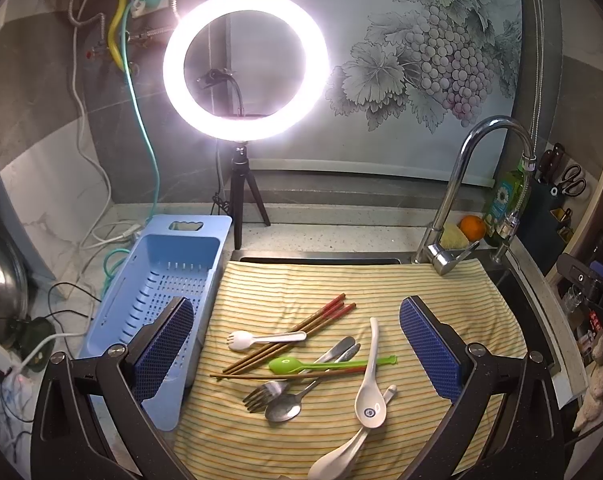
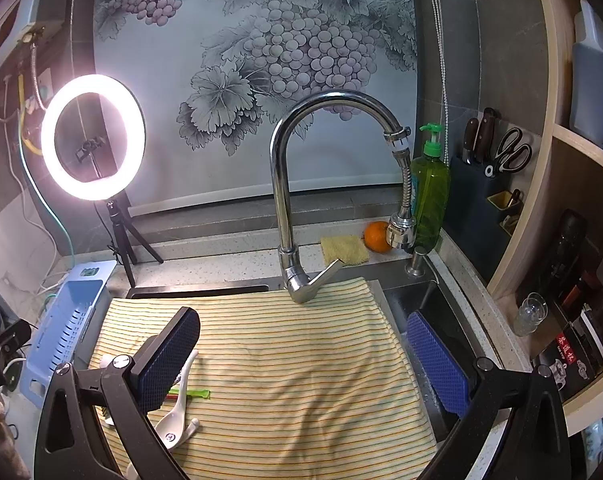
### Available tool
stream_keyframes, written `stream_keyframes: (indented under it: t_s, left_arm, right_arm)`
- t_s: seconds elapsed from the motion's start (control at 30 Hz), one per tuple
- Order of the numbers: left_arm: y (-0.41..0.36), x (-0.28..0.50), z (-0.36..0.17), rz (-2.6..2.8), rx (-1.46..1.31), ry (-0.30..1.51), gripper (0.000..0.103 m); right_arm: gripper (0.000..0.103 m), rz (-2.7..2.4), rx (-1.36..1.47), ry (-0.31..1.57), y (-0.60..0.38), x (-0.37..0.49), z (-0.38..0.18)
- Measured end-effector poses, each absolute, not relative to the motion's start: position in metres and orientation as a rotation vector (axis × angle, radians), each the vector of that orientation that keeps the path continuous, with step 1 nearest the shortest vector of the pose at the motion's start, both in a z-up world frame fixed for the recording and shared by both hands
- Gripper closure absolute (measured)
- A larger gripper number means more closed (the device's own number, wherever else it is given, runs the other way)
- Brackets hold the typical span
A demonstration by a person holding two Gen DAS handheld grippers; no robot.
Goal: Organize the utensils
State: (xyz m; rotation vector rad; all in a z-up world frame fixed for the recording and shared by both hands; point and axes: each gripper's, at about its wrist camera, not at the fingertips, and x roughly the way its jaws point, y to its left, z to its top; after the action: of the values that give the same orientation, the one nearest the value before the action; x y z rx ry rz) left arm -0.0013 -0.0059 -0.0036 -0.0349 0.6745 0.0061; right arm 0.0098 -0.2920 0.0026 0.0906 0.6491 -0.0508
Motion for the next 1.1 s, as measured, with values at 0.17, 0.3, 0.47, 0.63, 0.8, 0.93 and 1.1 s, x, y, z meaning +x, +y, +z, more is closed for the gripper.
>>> stream_keyframes:
  t_s: [0.17,0.3,0.47,0.63,0.8,0.93,1.1]
  left_arm:
    - [-0.0086,-0.0022,-0.0032,0.004,-0.027,0.670,0.000]
    - [-0.0092,-0.0032,-0.0024,-0.001,-0.025,0.667,0.000]
    - [-0.0102,-0.0039,-0.0023,-0.004,-0.022,0.667,0.000]
    - [-0.0103,-0.0044,-0.0019,-0.003,-0.022,0.664,0.000]
    - [-0.0108,-0.0059,0.0002,-0.007,-0.018,0.659,0.000]
    - [-0.0107,-0.0066,0.0006,-0.008,-0.017,0.657,0.000]
    - [-0.0114,-0.0067,0.0013,-0.010,-0.014,0.656,0.000]
  right_arm:
    - [0.001,-0.052,0.100,0.647,-0.2968,0.0084,0.0029]
    - [0.001,-0.053,0.100,0.647,-0.2973,0.0084,0.0033]
    - [0.001,-0.052,0.100,0.646,-0.2976,0.0083,0.0033]
    - [0.001,-0.052,0.099,0.646,-0.2972,0.0083,0.0037]
    - [0.001,-0.053,0.100,0.645,-0.2969,0.0082,0.0047]
    - [0.001,-0.052,0.099,0.645,-0.2967,0.0079,0.0058]
    - [0.001,-0.052,0.100,0.645,-0.2969,0.0078,0.0051]
